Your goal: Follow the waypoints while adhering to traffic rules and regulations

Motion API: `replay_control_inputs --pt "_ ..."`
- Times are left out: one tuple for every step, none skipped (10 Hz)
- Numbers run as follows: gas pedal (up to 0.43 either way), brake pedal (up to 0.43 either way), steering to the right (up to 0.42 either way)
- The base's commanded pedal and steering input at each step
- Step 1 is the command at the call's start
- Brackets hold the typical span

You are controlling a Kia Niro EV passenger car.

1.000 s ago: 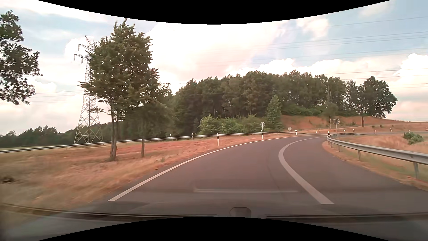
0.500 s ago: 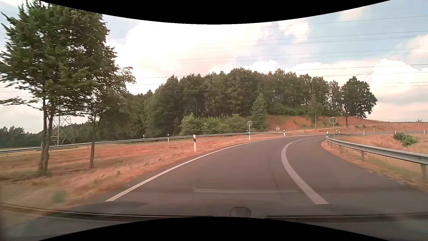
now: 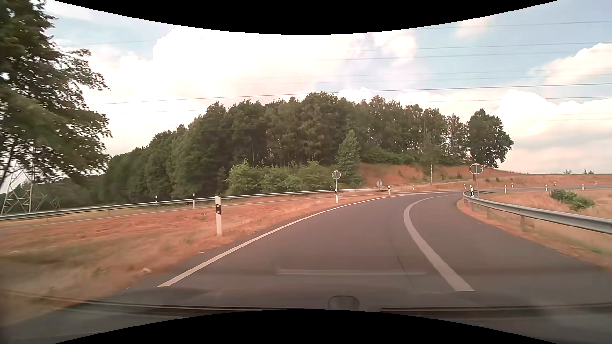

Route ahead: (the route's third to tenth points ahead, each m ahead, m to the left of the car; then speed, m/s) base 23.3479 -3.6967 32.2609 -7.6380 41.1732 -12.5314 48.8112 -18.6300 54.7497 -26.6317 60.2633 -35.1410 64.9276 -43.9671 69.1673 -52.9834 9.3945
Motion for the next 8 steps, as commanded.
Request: replay_control_inputs --pt "0.177 0.000 0.076" --pt "0.177 0.000 0.076" --pt "0.177 0.000 0.076" --pt "0.177 0.000 0.076" --pt "0.177 0.000 0.076" --pt "0.177 0.000 0.077" --pt "0.177 0.000 0.077" --pt "0.177 0.000 0.078"
